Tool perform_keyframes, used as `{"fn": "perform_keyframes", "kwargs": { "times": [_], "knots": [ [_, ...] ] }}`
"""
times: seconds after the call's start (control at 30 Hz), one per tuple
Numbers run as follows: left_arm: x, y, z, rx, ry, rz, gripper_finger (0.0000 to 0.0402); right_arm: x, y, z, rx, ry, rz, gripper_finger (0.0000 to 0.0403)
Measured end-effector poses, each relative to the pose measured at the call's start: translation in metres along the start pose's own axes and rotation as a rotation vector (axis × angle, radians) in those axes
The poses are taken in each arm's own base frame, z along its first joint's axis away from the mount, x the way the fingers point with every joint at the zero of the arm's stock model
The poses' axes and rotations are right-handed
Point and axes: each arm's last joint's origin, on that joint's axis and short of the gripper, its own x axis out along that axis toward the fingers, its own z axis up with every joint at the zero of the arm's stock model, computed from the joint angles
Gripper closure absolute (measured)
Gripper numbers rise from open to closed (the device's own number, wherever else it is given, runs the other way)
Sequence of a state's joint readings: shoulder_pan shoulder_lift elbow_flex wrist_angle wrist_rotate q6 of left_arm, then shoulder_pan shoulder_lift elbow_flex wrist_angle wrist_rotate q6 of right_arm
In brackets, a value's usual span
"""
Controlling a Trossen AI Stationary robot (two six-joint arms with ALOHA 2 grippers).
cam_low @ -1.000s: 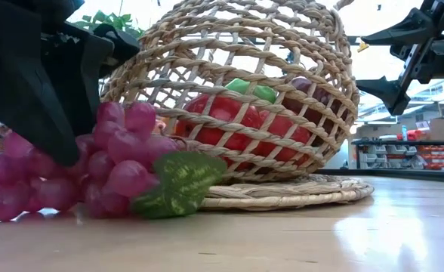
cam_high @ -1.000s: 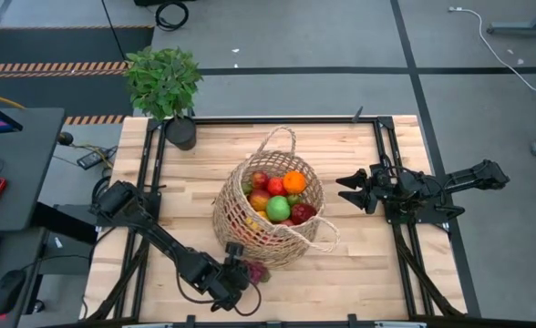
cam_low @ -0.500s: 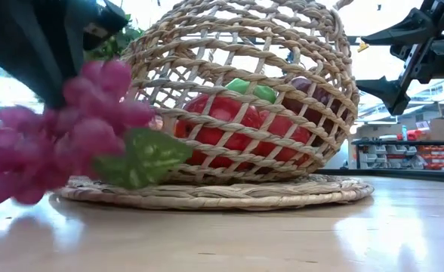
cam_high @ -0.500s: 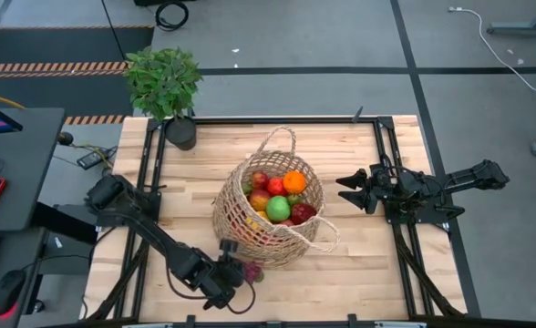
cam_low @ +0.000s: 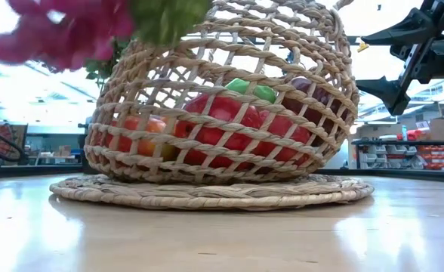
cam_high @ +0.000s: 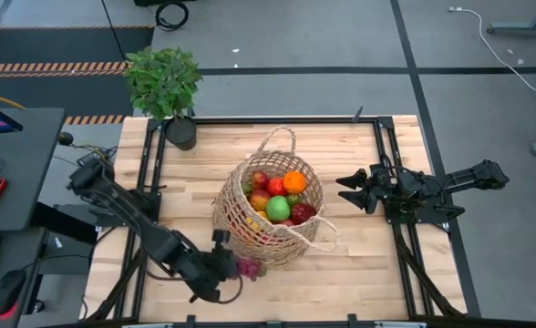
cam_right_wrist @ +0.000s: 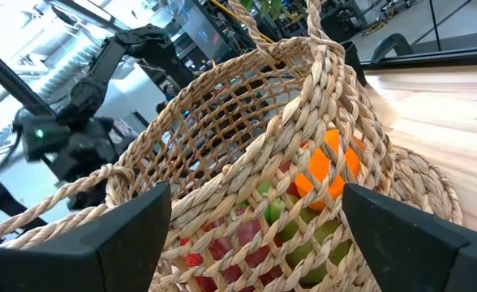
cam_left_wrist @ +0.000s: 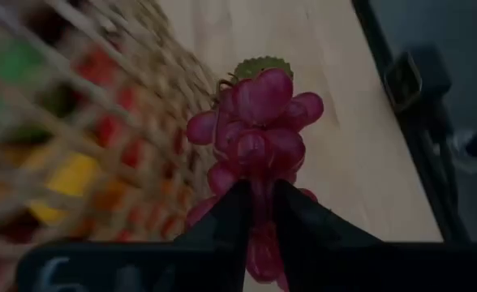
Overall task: Build produce basket
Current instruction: Put the grapes into the basket
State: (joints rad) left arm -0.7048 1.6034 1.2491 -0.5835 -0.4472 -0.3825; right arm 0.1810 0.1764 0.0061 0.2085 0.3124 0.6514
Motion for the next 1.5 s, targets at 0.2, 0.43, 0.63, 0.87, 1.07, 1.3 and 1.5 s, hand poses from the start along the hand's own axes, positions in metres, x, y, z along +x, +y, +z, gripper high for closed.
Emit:
{"fn": "perform_keyframes", "kwargs": {
  "times": [0.2, 0.43, 0.63, 0.87, 1.07, 1.3, 1.5],
  "knots": [
    [-0.042, 0.02, 0.015, -0.074, -0.154, 0.03, 0.0345, 0.0, 0.0, 0.0, 0.0, 0.0, 0.0, 0.0037],
    [-0.095, 0.04, 0.039, -0.129, -0.46, 0.001, 0.0345, 0.0, 0.0, 0.0, 0.0, 0.0, 0.0, 0.0037],
    [-0.133, 0.055, 0.06, -0.102, -0.751, 0.053, 0.0346, 0.0, 0.0, 0.0, 0.0, 0.0, 0.0, 0.0037],
    [-0.159, 0.069, 0.082, -0.015, -1.036, 0.188, 0.0342, 0.0, 0.0, 0.0, 0.0, 0.0, 0.0, 0.0037],
    [-0.162, 0.084, 0.09, -0.016, -1.107, 0.256, 0.0342, 0.0, 0.0, 0.0, 0.0, 0.0, 0.0, 0.0037],
    [-0.155, 0.098, 0.094, 0.003, -1.12, 0.27, 0.0347, 0.0, 0.0, 0.0, 0.0, 0.0, 0.0, 0.0037],
    [-0.147, 0.117, 0.099, 0.023, -1.12, 0.312, 0.0341, 0.0, 0.0, 0.0, 0.0, 0.0, 0.0, 0.0037]
  ]
}}
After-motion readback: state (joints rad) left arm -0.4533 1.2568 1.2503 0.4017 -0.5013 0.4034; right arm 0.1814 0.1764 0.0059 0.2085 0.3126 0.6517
